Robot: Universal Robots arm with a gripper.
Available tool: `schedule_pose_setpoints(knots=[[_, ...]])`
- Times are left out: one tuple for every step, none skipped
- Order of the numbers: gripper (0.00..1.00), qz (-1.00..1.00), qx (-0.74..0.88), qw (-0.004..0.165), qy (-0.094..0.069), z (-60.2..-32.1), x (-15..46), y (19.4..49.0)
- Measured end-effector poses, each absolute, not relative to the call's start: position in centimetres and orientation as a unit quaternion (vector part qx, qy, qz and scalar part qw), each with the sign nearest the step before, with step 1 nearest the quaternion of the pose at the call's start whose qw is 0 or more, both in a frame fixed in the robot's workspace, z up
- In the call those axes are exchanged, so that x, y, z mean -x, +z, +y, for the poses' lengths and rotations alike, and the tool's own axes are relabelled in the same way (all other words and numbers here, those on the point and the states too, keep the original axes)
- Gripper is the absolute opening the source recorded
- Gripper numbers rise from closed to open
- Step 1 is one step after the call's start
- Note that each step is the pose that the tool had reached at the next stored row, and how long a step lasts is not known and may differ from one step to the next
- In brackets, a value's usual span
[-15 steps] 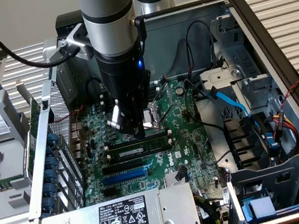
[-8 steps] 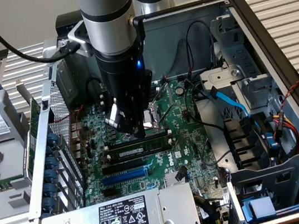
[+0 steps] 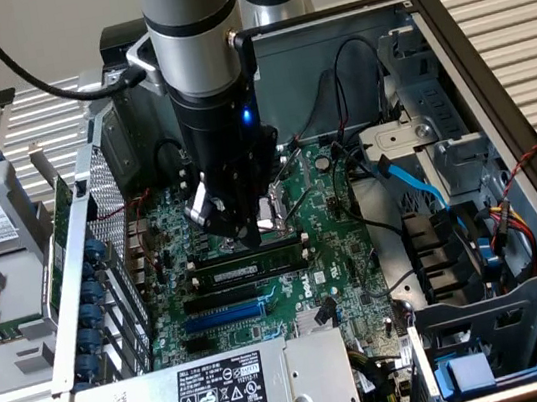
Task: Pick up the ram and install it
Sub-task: 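Press down the ram until it locks into place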
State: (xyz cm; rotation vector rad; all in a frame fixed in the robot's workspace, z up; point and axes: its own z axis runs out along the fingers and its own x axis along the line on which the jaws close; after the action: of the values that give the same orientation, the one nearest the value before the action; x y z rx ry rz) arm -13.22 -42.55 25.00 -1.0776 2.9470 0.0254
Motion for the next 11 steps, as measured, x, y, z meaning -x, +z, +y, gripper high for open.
schedule_pose_setpoints(knots=[[0.11, 0.941, 0.337, 0.002, 0.008, -42.55, 13.22, 25.0], [0.11, 0.944, 0.331, 0.002, 0.008, -42.55, 13.22, 25.0], [0.11, 0.946, 0.325, 0.002, 0.008, -42.55, 13.22, 25.0], [0.11, 0.948, 0.319, 0.002, 0.008, -42.55, 13.22, 25.01], [0.11, 0.95, 0.313, 0.002, 0.008, -42.55, 13.22, 25.01], [0.11, 0.952, 0.306, 0.002, 0.008, -42.55, 13.22, 25.01], [0.11, 0.954, 0.299, 0.002, 0.008, -42.55, 13.22, 25.01], [0.11, 0.956, 0.292, 0.002, 0.008, -42.55, 13.22, 25.01], [0.11, 0.958, 0.285, 0.002, 0.008, -42.55, 13.22, 25.01], [0.11, 0.961, 0.278, 0.002, 0.008, -42.55, 13.22, 25.01], [0.11, 0.963, 0.271, 0.002, 0.008, -42.55, 13.22, 25.01]])
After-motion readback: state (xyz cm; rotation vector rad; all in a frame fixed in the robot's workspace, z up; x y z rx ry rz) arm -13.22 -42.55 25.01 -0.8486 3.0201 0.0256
